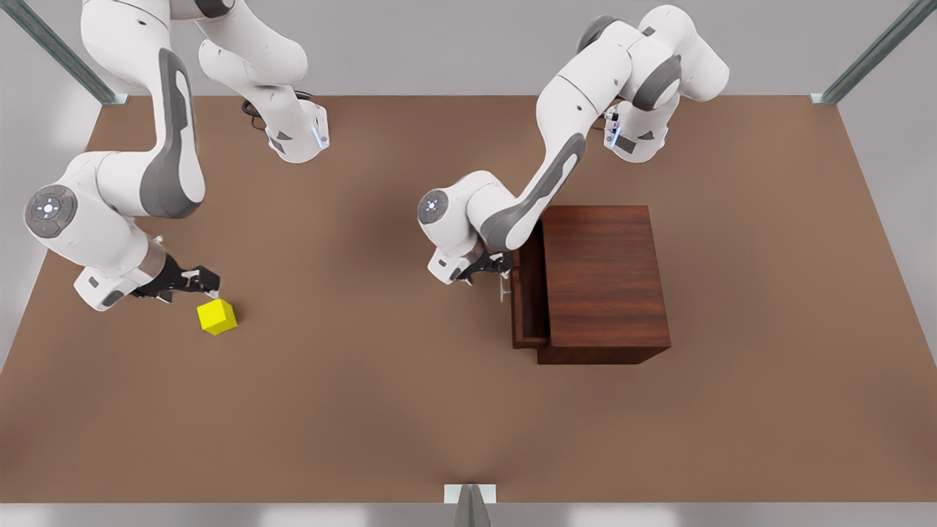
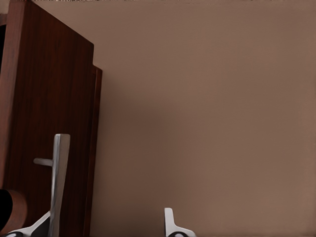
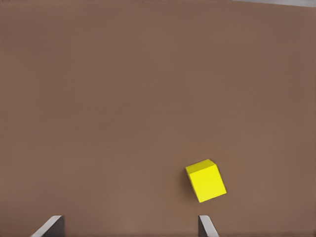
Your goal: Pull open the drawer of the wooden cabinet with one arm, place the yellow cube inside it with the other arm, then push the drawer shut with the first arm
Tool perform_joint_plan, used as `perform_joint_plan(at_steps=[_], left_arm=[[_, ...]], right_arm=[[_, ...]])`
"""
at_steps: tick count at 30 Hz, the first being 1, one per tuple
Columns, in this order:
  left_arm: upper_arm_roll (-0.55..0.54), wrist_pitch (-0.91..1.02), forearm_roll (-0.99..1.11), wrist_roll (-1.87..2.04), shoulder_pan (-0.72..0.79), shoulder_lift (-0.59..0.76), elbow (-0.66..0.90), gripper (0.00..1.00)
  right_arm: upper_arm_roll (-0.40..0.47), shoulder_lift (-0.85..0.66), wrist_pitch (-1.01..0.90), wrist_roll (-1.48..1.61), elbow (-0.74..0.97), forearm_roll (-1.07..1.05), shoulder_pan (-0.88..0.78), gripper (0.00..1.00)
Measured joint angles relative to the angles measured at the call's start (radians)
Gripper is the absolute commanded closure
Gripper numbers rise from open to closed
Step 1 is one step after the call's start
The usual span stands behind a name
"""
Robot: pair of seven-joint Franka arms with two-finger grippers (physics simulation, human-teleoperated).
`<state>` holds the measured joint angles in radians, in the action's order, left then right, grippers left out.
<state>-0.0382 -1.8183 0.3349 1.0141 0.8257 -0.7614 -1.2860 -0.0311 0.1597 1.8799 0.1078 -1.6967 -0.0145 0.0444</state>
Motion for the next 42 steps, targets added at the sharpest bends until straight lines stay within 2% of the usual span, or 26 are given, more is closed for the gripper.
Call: perform_joint_plan(at_steps=[10, 31, 35, 39, 41, 42], left_arm=[[-0.001, -0.007, -0.001, 0.002, 0.010, -0.051, 0.086, 0.00], [-0.018, 0.019, 0.000, 0.032, 0.033, -0.060, 0.125, 0.00], [-0.071, 0.089, -0.001, 0.037, 0.035, -0.050, 0.226, 0.00], [-0.088, 0.206, -0.035, 0.039, 0.016, 0.040, 0.270, 0.00], [-0.090, 0.296, -0.094, 0.021, -0.075, 0.162, 0.272, 0.00], [-0.090, 0.354, -0.125, -0.004, -0.170, 0.232, 0.272, 0.00]], right_arm=[[-0.003, 0.001, 0.000, 0.000, 0.006, 0.005, 0.010, 0.00], [-0.006, 0.010, 0.000, 0.000, 0.009, 0.006, 0.008, 0.00], [-0.005, 0.010, 0.000, 0.000, 0.009, 0.006, 0.008, 0.00], [-0.006, 0.010, 0.000, 0.000, 0.009, 0.006, 0.008, 0.00], [-0.010, 0.025, 0.000, 0.000, 0.014, 0.007, 0.005, 0.00], [-0.012, 0.039, -0.001, 0.000, 0.017, 0.014, -0.006, 0.00]])
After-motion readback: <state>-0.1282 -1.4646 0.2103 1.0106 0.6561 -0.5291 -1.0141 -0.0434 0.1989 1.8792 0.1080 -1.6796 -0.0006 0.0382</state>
